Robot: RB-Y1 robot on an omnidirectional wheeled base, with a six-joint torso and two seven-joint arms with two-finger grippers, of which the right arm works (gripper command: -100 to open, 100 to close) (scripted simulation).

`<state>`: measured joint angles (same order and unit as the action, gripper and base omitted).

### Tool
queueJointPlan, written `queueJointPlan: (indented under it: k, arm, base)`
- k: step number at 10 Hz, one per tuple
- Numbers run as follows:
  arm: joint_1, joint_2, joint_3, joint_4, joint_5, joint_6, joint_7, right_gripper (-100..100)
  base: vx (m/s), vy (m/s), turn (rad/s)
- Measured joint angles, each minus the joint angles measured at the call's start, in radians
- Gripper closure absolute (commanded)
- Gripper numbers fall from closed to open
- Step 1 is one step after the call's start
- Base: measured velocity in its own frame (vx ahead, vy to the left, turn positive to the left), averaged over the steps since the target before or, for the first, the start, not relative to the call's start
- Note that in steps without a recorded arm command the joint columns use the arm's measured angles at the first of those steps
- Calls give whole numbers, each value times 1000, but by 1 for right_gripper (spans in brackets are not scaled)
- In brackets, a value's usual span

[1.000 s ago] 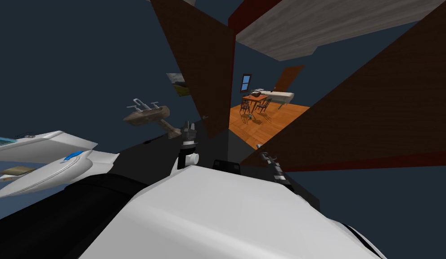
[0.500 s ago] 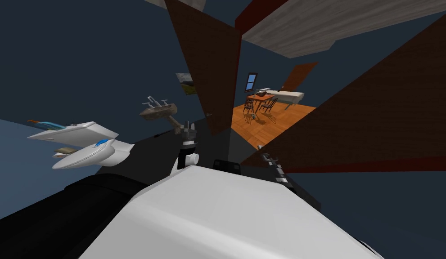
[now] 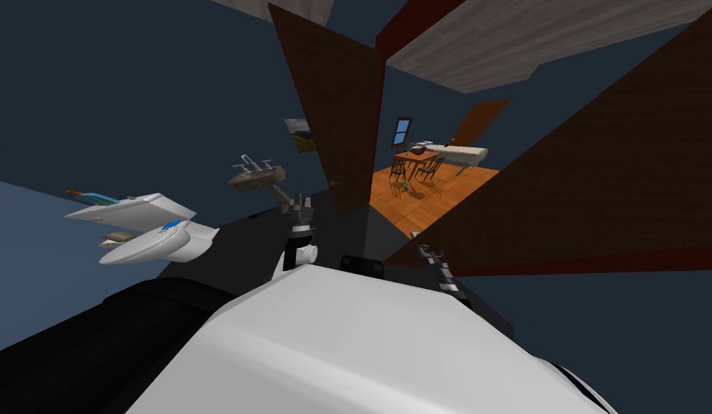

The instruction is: Pull the door open

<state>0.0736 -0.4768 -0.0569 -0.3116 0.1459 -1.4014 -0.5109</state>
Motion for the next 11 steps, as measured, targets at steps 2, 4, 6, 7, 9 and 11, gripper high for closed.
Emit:
queueJointPlan:
  k: [2, 4, 6, 7, 9, 11]
  arm:
    - [32, -3, -9, -30, -2, 8, -4, 100]
    - [16, -2, -5, 12, 2, -15, -2, 100]
    - [28, -3, -8, 16, 4, -24, -4, 100]
    - [16, -4, -8, 50, 6, -45, -2, 100]
    - [29, -7, -12, 39, 6, -48, -4, 100]
    - [53, -5, -2, -22, -6, -13, -4, 100]
  base:
    - [-151, -66, 115]
    - [-98, -35, 74]
    - [-136, -52, 111]
    - [-165, -39, 158]
    - [-87, -24, 44]
    - [-139, -35, 82]
